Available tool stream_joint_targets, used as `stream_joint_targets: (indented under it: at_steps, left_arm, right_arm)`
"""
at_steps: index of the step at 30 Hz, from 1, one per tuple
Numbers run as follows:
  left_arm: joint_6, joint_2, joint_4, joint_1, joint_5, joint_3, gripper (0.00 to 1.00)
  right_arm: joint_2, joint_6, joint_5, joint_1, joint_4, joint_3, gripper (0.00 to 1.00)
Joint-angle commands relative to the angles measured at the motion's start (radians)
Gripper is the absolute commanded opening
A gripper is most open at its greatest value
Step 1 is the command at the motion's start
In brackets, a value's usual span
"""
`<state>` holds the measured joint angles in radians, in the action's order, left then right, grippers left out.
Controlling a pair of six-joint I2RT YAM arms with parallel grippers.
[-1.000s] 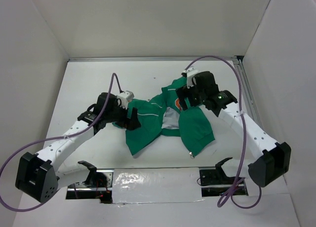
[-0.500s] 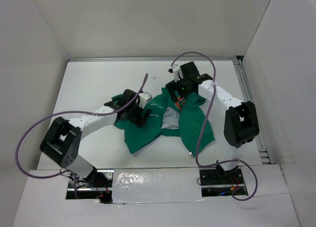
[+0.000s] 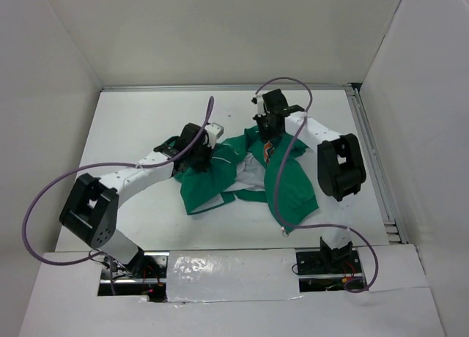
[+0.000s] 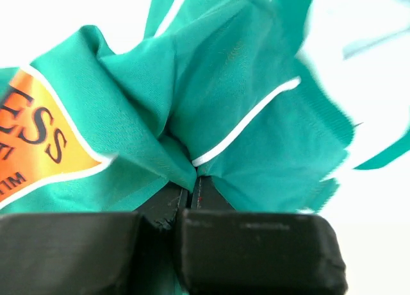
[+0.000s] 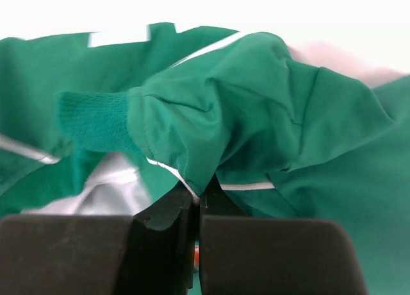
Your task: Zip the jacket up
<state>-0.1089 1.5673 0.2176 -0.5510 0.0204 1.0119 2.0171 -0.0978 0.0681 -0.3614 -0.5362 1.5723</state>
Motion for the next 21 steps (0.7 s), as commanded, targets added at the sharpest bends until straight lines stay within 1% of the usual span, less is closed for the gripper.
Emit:
stream_joint_targets:
  at_steps: [1,3,4,6,7,9,10,11,12,13,16,17,19,20,21]
  left_arm:
    - [-0.104,-0.116,0.038,-0.001,-0.011,0.125,0.00]
    - [-0.161,-0.154,0.115,-0.001,-0.027,0.169,0.00]
    - [-0.213,-0.177,0.138,-0.001,-0.030,0.180,0.00]
    - [-0.279,-0.259,0.173,-0.003,-0.082,0.198,0.00]
    - [-0.303,-0.320,0.183,-0.003,-0.095,0.206,0.00]
    - [-0.336,-0.381,0.198,-0.006,-0.154,0.227,0.00]
    - [-0.351,-0.413,0.203,-0.007,-0.174,0.241,0.00]
    - [-0.366,-0.473,0.204,-0.007,-0.178,0.251,0.00]
    - [-0.399,-0.504,0.207,-0.009,-0.197,0.272,0.00]
    - [-0.411,-0.553,0.213,-0.010,-0.203,0.286,0.00]
    - [-0.463,-0.614,0.273,-0.013,-0.217,0.375,0.00]
    - [-0.498,-0.624,0.290,-0.013,-0.212,0.425,0.00]
    - [-0.517,-0.648,0.321,-0.013,-0.192,0.468,0.00]
    - [-0.549,-0.653,0.325,-0.013,-0.182,0.493,0.00]
    - [-0.569,-0.661,0.336,-0.015,-0.133,0.504,0.00]
  right_arm:
    - [-0.229,0.068,0.079,0.006,0.102,-0.068,0.00]
    - [-0.335,0.096,0.073,-0.010,0.120,-0.115,0.00]
    - [-0.438,0.159,0.017,-0.019,0.122,-0.151,0.00]
    - [-0.544,0.203,-0.057,-0.057,0.122,-0.210,0.00]
    - [-0.649,0.240,-0.132,-0.071,0.116,-0.228,0.00]
    - [-0.756,0.285,-0.200,-0.097,0.107,-0.254,0.00]
    - [-0.858,0.314,-0.238,-0.128,0.096,-0.267,0.00]
    - [-0.901,0.348,-0.281,-0.140,0.087,-0.268,0.00]
    - [-0.990,0.368,-0.301,-0.158,0.073,-0.259,0.00]
    - [-1.030,0.385,-0.313,-0.189,0.053,-0.255,0.00]
    - [-1.141,0.423,-0.300,-0.240,0.001,-0.201,0.00]
    - [-1.155,0.435,-0.277,-0.251,-0.016,-0.181,0.00]
    - [-1.184,0.458,-0.268,-0.274,-0.065,-0.114,0.00]
    - [-1.189,0.477,-0.268,-0.293,-0.076,-0.074,0.00]
    - [-1.186,0.489,-0.280,-0.301,-0.106,-0.052,0.00]
